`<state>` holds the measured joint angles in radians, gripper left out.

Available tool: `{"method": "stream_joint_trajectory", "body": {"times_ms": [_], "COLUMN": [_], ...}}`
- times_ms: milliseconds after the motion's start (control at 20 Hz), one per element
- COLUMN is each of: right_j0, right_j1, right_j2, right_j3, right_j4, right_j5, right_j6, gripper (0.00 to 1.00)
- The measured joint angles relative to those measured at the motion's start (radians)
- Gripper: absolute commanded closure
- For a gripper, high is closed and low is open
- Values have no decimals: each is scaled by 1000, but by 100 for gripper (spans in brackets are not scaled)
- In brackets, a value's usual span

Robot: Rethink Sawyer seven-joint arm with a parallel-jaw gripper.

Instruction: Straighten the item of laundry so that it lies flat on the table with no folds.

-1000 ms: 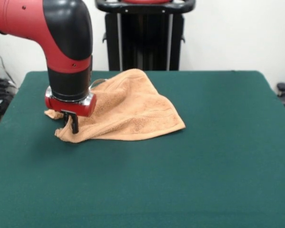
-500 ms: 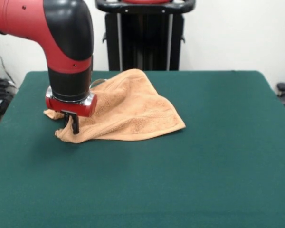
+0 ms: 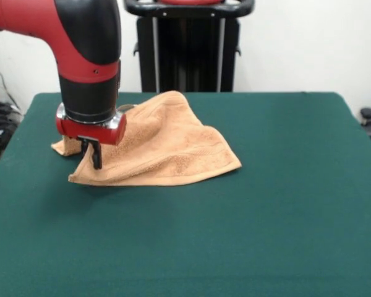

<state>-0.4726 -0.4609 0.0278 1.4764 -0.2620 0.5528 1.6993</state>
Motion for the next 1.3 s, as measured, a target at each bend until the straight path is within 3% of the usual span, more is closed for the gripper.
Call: {"method": "stream_joint_trajectory", "body": {"times_ms": [800,1300], "right_j0": [-7,-12], "right_j1": [-94,-67], "right_j2": [52,65], "right_j3": [1,-10], "right_j4": [-3,-3], "right_j5": [59,59], "right_j6": [0,0], "gripper": [100,100]}}
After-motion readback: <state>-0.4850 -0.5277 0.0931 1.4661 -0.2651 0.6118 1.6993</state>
